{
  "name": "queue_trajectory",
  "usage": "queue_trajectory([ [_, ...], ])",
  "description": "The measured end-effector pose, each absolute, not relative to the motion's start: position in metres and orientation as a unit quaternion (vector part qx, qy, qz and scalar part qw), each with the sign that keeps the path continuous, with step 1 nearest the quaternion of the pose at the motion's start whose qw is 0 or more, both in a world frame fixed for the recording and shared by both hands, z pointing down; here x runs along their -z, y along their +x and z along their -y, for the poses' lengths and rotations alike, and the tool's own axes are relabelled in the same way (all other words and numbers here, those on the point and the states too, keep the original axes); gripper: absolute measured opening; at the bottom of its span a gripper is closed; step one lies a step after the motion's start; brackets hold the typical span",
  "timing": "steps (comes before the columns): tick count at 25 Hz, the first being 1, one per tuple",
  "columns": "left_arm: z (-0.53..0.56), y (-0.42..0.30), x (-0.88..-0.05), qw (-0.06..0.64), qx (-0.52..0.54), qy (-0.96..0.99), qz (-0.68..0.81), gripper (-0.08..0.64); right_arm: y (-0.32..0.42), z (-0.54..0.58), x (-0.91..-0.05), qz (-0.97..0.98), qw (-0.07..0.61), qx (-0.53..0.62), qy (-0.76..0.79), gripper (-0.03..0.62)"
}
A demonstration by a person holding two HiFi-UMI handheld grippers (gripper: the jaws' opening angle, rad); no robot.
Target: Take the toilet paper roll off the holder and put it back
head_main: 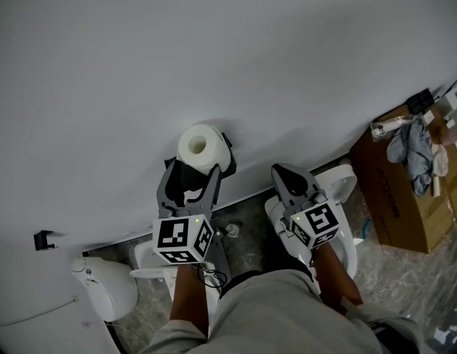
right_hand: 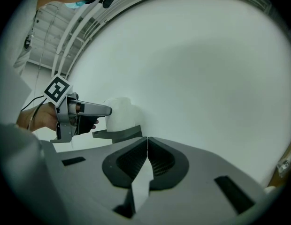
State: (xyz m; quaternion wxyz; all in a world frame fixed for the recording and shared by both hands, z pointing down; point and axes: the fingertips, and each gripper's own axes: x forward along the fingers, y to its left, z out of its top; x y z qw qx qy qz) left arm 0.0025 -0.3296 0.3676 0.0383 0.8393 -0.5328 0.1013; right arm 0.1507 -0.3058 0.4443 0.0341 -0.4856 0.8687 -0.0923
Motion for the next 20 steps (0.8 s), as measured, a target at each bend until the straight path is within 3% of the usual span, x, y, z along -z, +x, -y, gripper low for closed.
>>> queue_trajectory([
  [10,0.294,-0.034,-0.363,0.032,-0.079,0.838,0.539,0.351,0.109,0.284,-0.425,-0.879,0.027,0.066,-0.472,0.005],
  [20,0.255,-0.078,-0.359,0.01,-0.073,0.818,0.571,0.046,0.063,0.257,-0.403,-0.892,0.027,0.039,-0.45,0.005],
])
